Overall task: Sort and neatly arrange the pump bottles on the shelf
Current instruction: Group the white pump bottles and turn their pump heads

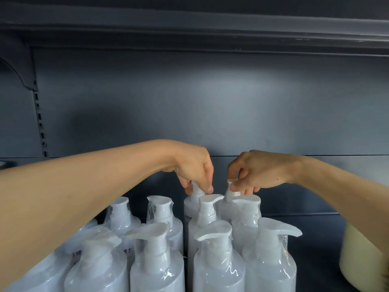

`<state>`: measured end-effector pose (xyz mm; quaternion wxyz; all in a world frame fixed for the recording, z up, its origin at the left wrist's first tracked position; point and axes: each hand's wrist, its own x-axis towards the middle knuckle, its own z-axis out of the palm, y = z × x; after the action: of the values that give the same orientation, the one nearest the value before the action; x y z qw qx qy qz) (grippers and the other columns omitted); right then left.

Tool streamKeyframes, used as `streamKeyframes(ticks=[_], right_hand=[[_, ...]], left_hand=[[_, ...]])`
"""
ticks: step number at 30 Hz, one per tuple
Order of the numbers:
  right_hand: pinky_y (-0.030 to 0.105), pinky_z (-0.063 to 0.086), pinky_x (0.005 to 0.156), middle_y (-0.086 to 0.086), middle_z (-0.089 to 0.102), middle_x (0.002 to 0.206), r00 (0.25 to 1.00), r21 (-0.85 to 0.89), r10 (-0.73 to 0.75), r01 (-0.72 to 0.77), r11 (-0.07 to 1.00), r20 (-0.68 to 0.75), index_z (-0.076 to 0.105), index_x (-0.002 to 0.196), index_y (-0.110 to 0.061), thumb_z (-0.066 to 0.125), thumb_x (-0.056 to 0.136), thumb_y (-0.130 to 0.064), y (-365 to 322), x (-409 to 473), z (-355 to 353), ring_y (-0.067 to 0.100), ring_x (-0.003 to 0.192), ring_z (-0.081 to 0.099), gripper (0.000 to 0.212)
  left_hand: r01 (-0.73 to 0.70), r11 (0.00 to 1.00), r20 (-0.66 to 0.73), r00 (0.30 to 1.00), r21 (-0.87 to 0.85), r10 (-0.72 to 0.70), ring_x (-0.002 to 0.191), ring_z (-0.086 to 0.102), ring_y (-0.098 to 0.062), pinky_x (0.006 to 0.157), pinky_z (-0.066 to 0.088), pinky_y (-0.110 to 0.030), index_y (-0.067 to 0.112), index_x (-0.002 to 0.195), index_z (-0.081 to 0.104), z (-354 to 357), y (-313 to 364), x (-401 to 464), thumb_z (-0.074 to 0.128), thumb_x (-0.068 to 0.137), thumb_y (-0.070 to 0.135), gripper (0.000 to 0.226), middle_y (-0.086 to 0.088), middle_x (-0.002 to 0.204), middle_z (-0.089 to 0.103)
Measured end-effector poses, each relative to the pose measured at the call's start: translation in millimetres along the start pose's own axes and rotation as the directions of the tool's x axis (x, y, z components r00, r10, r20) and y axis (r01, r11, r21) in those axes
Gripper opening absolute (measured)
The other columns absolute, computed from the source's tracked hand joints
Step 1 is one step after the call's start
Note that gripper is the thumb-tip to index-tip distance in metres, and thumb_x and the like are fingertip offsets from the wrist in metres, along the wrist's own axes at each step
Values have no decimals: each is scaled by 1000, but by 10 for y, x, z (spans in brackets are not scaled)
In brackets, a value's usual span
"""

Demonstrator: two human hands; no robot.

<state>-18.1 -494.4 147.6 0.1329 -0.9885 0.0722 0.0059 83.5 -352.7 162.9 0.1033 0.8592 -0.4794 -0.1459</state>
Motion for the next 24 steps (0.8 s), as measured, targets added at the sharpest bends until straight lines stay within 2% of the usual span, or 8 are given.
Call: streamKeyframes(ticks=[4, 7, 10, 13, 16, 18, 21, 24], right_hand=[[20, 51, 51, 4, 71, 69, 993, -56, 111, -113, 992, -33, 61, 75, -11, 57, 89, -34, -137, 19, 46, 12, 50, 66, 27], [21, 50, 51, 1, 65, 50, 988, -94, 157, -157, 983, -8, 58, 66, -12, 56, 88, -37, -194, 0, 26, 12, 42, 62, 33], [22, 50, 54, -2, 59, 37, 982, -173, 189, -188, 967, -13, 57, 62, -12, 54, 88, -42, -190, -23, 32, 11, 37, 58, 40], [24, 55, 61, 2, 69, 54, 986, -121, 165, -168, 978, -31, 65, 73, -7, 46, 92, -39, -153, -63, -36, 13, 51, 67, 42], [26, 55, 81, 0, 73, 97, 999, 57, 36, -34, 998, -29, 67, 100, -18, 44, 94, -10, -8, -131, -234, 11, 88, 71, 25], [25, 51, 93, -8, 70, 110, 996, 94, -71, 66, 993, 58, 67, 107, -27, 48, 87, 7, 70, -158, -264, 4, 101, 66, 43], [25, 53, 92, -2, 74, 102, 980, 160, -170, 153, 975, 100, 70, 105, -19, 59, 82, 12, 125, -86, -135, 8, 96, 69, 40], [24, 54, 87, -1, 75, 94, 983, 153, -176, 166, 974, 55, 73, 98, -13, 69, 80, 1, 151, -34, -123, 11, 88, 71, 24]], left_hand=[[1, 990, -26, 1000, 138, 3, 77, 59, -15, 60, 42, -15, 16, 95, 71, -3, -4, -38, 66, 81, 4, 19, -1, 88, 67], [4, 988, -30, 1000, 153, 1, 78, 57, -13, 61, 41, -19, 20, 110, 63, 4, -27, -62, 66, 79, 0, 37, -2, 107, 66], [43, 990, -68, 997, 132, -34, 81, 56, -16, 67, 43, -23, 16, 116, 59, 20, -55, -53, 68, 76, -1, 45, 1, 104, 64], [62, 992, -120, 992, 109, -49, 69, 54, -15, 61, 44, -19, 2, 104, 66, 44, -57, -29, 71, 78, 10, 28, -8, 90, 67], [72, 991, -117, 991, 110, -59, 68, 62, -12, 53, 46, -16, 8, 90, 66, 71, -37, -2, 68, 83, 16, 11, -7, 81, 67], [65, 990, -110, 993, 127, -51, 65, 62, -12, 54, 47, -15, 10, 88, 66, 71, -35, 1, 68, 84, 16, 7, -6, 79, 68], [44, 990, -128, 991, 134, -27, 64, 62, -13, 59, 48, -18, 10, 90, 68, 58, -51, 7, 71, 82, 15, 10, -9, 83, 72], [16, 992, -130, 991, 124, 0, 66, 61, -13, 62, 48, -19, 10, 92, 68, 59, -57, 8, 72, 81, 12, 12, 0, 74, 68]])
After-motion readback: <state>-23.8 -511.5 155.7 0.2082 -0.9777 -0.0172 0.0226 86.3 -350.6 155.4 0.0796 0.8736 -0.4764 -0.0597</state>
